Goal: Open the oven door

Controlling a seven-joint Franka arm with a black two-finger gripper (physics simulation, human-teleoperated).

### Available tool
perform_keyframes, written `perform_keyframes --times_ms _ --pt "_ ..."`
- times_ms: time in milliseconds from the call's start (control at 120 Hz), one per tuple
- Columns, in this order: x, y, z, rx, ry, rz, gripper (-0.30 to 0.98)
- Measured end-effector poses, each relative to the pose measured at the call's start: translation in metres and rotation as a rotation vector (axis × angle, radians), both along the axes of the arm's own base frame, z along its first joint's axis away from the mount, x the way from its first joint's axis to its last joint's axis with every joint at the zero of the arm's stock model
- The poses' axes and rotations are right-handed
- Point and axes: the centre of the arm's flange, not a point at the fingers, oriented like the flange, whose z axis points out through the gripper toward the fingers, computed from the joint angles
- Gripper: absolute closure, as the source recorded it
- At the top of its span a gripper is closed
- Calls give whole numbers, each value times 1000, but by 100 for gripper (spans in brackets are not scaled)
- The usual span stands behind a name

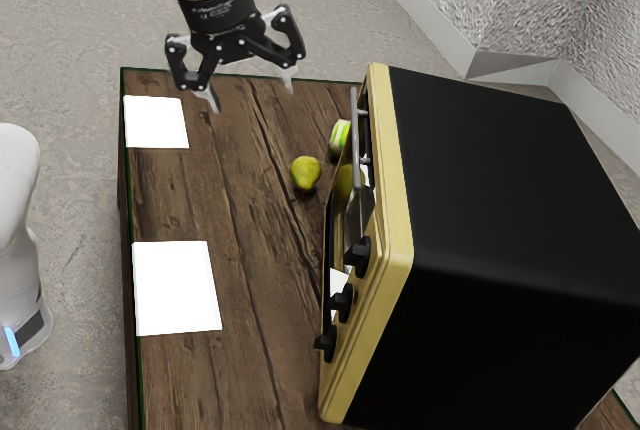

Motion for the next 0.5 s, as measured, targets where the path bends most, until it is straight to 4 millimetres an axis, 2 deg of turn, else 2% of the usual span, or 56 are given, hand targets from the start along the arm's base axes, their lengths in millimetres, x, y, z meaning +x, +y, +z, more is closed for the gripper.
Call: perform_keyframes --times_ms 117,233,400,500 --pt "18 -10 -9 2 4 -31 0" --pt "30 -11 -13 -7 3 -43 0" --pt "43 -6 -15 -14 2 -36 0" --pt "57 2 -21 -12 16 -23 0"
